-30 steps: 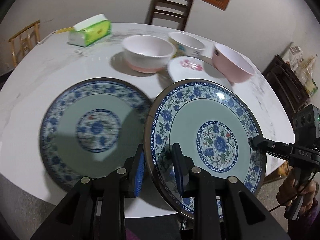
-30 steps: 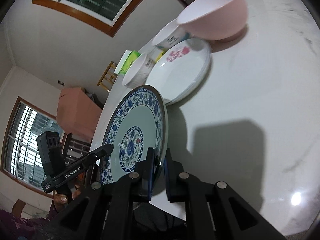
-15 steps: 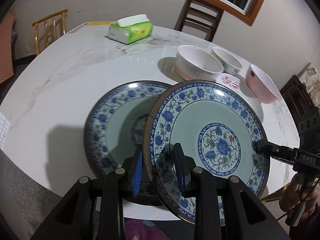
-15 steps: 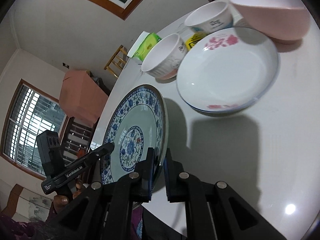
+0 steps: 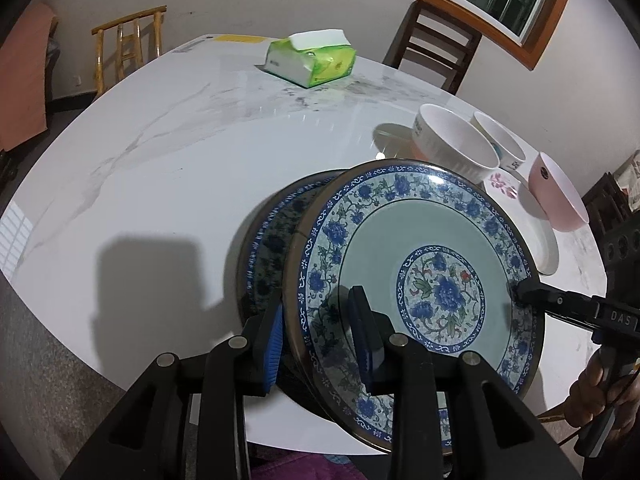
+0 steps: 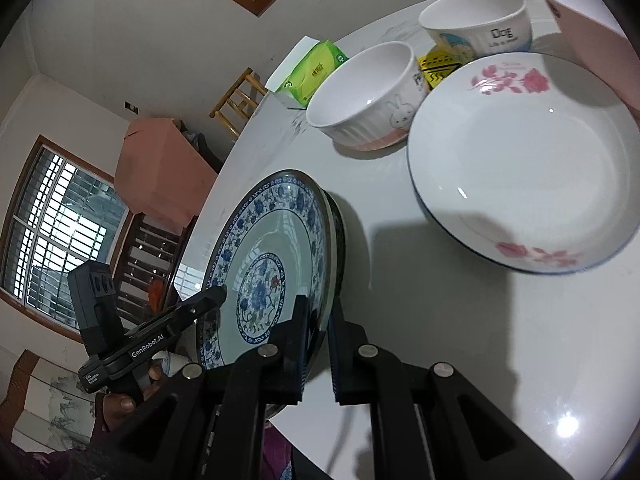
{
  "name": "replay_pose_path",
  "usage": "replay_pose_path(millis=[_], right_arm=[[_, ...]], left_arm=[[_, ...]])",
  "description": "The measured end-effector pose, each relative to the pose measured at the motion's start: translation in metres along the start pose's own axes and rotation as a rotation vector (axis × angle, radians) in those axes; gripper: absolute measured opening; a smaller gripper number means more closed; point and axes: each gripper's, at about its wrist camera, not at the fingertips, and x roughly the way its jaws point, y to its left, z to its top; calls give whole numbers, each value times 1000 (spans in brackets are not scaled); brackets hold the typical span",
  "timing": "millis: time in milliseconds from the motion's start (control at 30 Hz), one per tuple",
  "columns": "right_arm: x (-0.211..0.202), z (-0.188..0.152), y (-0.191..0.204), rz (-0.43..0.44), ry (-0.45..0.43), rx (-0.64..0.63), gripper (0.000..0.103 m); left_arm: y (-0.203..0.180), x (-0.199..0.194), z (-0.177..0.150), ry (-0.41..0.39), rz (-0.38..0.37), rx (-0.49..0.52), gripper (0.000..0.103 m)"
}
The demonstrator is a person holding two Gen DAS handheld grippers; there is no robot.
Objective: Organize plates and bowls
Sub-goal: 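Carry the large plate onto the smaller blue-and-white plate and release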
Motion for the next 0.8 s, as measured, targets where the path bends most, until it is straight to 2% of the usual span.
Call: replay_pose_path(millis=[800], right_arm=[[0, -2, 1, -35, 20, 10, 10]], left_arm=[[11, 11, 10, 2, 37, 0, 28]])
